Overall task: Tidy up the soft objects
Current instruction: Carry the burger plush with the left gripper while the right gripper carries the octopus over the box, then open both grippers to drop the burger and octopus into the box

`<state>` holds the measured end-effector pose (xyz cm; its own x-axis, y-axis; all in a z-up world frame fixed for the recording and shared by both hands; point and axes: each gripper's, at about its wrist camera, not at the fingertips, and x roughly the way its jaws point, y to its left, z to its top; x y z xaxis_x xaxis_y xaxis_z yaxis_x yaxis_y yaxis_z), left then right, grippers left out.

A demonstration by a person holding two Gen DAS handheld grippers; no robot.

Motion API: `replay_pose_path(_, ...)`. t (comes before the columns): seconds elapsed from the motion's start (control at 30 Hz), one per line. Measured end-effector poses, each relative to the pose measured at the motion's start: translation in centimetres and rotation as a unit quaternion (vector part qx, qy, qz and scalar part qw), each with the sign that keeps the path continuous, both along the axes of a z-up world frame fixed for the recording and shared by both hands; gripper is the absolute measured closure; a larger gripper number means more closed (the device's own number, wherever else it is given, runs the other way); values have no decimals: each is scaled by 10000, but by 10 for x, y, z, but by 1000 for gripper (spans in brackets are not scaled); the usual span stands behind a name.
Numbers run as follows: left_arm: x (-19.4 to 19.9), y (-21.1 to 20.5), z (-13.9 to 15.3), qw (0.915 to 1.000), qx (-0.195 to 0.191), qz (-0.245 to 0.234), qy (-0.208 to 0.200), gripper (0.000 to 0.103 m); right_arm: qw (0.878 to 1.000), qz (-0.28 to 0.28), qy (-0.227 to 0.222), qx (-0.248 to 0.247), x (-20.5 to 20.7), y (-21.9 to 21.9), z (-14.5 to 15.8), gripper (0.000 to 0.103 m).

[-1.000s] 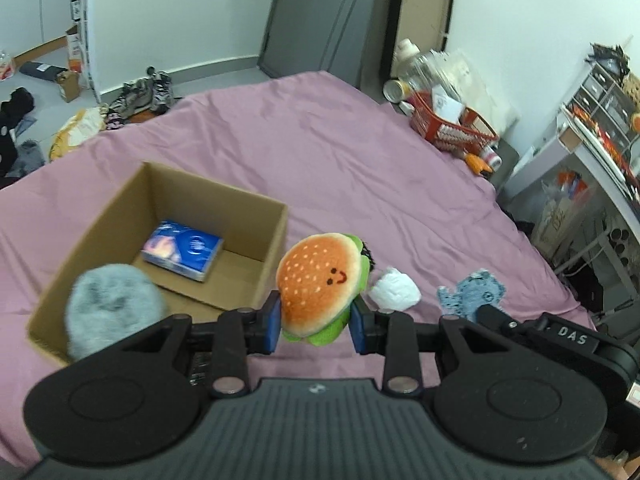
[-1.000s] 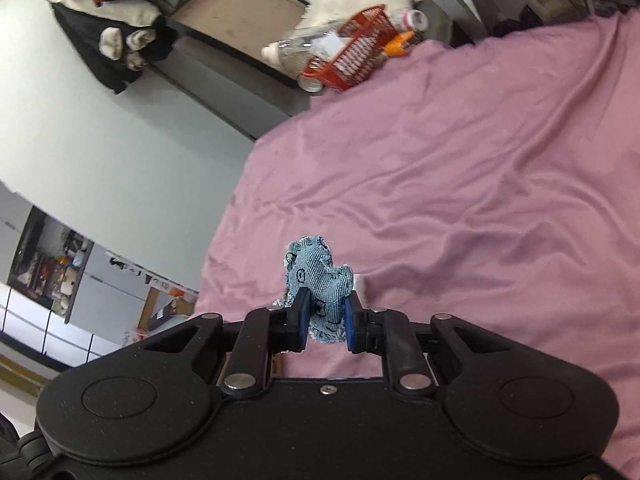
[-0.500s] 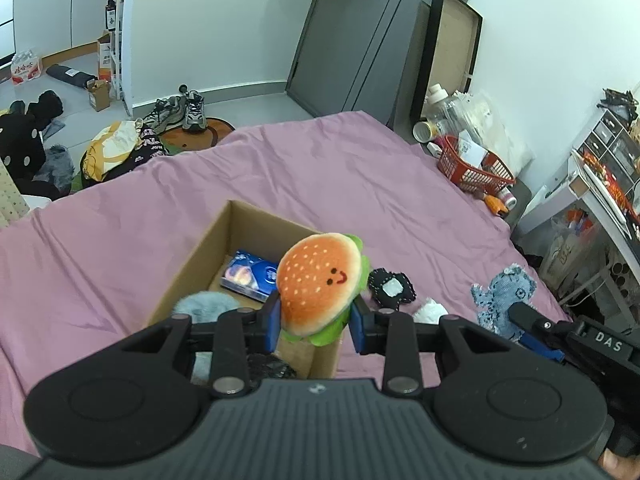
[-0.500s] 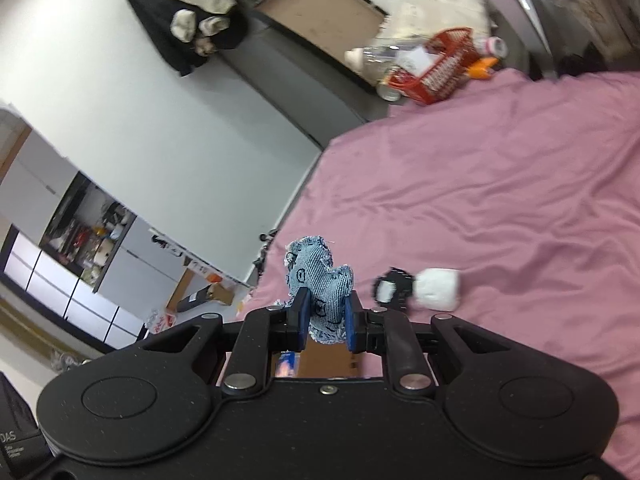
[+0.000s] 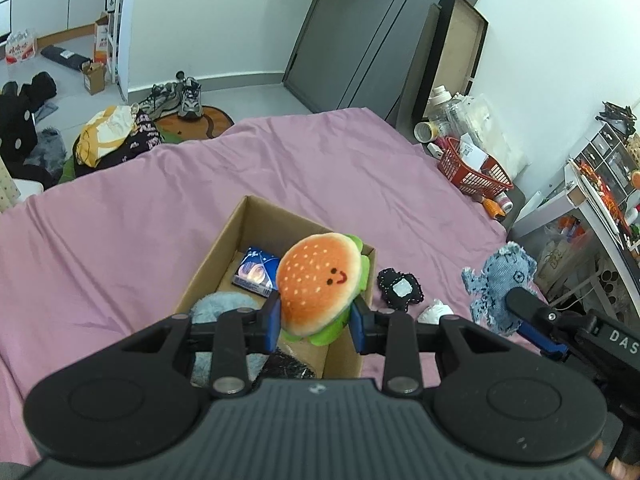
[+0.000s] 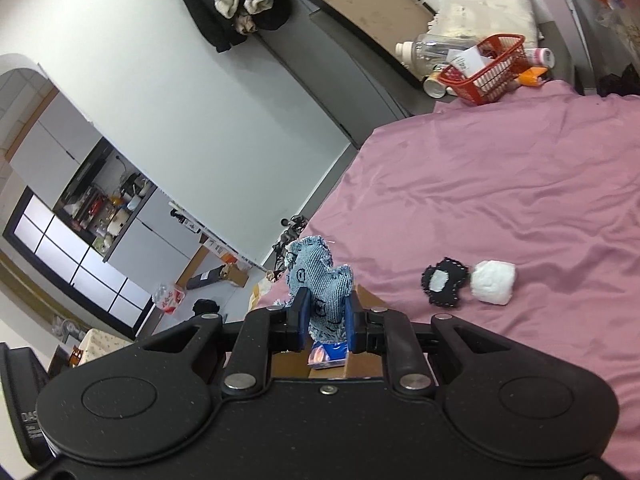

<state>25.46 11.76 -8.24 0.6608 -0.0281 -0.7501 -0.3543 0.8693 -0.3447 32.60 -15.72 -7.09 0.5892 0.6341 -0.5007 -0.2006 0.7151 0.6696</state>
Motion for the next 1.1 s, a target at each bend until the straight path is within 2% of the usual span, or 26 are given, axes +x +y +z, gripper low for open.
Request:
replay_pose_path(0.4, 23, 3, -39, 9985, -408, -258, 259, 68, 9993, 179, 167, -281, 8, 28, -15, 86)
replay_pose_path(0.47, 27, 0, -44, 9981, -343, -422, 278, 64, 9991, 206, 197, -308, 10, 33, -18, 86)
replay_pose_path(0.53, 31, -1, -50, 9975, -287, -510, 387, 55, 9989, 250, 229, -333, 12, 37, -21, 85)
replay_pose_path(0.63, 35, 8, -57, 9975, -293, -394, 509, 49, 9982, 321, 306, -400, 15, 46, -25, 85)
replay_pose_path(0.97, 37, 49, -56, 9978, -410, 98, 503, 48, 9957, 537, 462, -598, 18, 74, -34, 85)
replay_pose_path(1.07, 34, 55, -55, 9978, -398, 125, 507, 48, 9965, 567, 378, -490, 17, 80, -33, 80)
replay_pose_path(1.1, 34, 57, -54, 9978, -390, 127, 514, 48, 9962, 615, 373, -488, 17, 83, -33, 67)
